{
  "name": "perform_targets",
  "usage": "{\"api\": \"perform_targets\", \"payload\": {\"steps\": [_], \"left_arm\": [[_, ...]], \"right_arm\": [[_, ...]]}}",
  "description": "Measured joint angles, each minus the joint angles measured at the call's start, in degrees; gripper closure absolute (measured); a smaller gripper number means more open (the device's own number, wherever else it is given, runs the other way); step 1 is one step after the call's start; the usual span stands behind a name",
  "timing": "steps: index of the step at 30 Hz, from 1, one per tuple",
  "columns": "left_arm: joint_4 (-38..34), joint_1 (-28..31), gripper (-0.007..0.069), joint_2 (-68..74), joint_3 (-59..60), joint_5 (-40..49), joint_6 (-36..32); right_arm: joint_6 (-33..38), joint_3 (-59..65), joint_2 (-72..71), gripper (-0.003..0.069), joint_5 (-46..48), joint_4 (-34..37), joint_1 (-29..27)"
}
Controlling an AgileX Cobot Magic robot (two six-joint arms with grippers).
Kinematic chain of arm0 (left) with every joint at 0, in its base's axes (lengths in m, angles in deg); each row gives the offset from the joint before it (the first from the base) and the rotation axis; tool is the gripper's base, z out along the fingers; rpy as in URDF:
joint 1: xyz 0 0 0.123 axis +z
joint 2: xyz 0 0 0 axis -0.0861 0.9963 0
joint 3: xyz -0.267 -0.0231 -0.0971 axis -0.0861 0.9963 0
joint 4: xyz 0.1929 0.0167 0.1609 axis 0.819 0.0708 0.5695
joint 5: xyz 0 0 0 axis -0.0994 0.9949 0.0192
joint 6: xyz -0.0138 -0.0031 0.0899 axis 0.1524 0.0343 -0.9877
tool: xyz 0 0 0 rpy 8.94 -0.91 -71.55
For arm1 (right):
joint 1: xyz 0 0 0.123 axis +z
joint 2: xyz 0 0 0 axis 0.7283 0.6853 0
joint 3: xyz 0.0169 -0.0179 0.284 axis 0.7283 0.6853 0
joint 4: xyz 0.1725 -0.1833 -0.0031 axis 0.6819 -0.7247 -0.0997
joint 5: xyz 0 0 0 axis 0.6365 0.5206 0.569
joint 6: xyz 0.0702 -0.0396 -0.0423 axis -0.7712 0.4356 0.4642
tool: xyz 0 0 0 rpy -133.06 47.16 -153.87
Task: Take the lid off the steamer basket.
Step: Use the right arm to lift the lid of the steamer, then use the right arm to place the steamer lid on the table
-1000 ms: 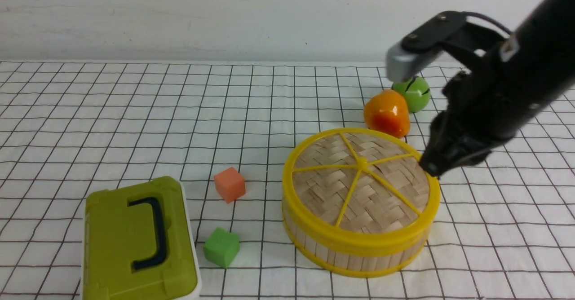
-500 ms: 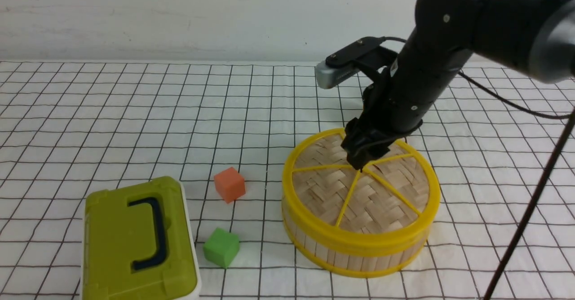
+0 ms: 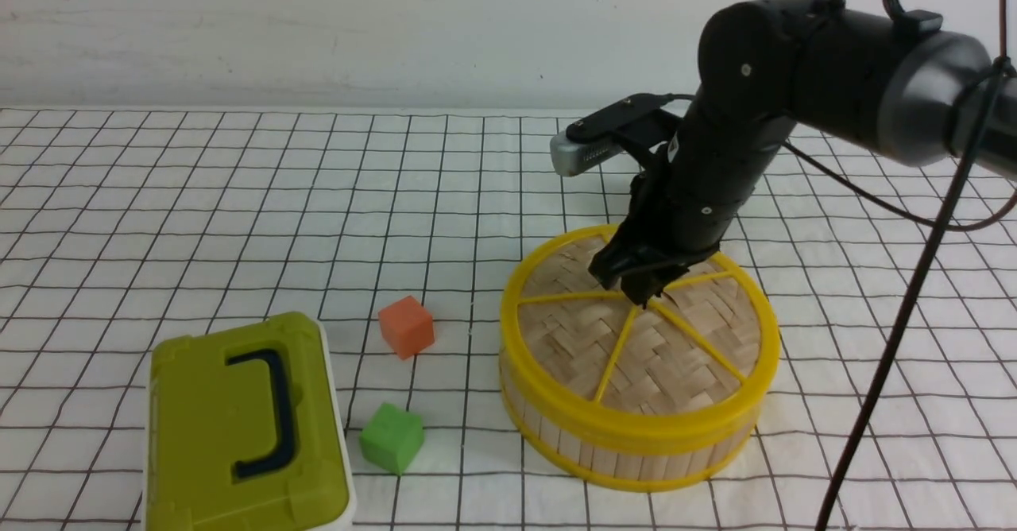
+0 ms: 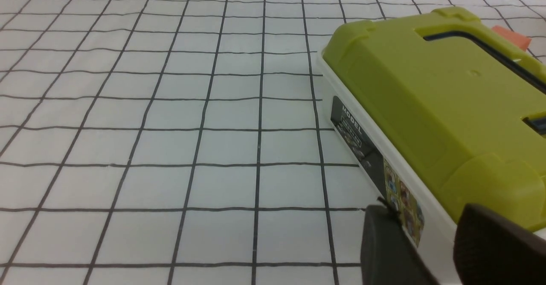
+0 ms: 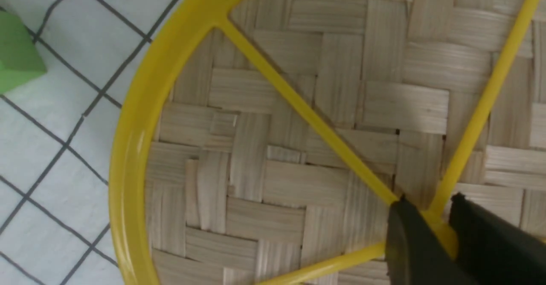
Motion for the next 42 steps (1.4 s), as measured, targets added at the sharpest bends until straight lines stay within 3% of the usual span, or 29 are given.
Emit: {"api": "perform_targets", "payload": {"steps": [7,18,23,27,34,42], "left_arm": [[0.0,0.0,0.0385,0.0,0.0,0.0,0.0],[0.0,0.0,0.0385,0.0,0.0,0.0,0.0],[0.0,0.0,0.0385,0.0,0.0,0.0,0.0],[0.0,0.0,0.0385,0.0,0.0,0.0,0.0],[0.0,0.0,0.0386,0.0,0.0,0.0,0.0],[0.0,0.0,0.0386,0.0,0.0,0.0,0.0]], "right_arm": [[0.0,-0.96,-8.71,0.0557,3.8,-1.05,-1.22],[0.0,3.3,-21.86,0.0557,7.55,-2.55,-20.21],[0.0,13.17,-22.04,0.0557,1.54,-1.92,-26.23],[0.0,24.53,-22.04,0.0557,-9.59,-0.02,-29.81],[0.0,33.75,-20.07,0.0557,-22.74,1.19,-30.63],[0.0,34.61,-12.82,0.0554,-25.0,3.58,-30.63]]}}
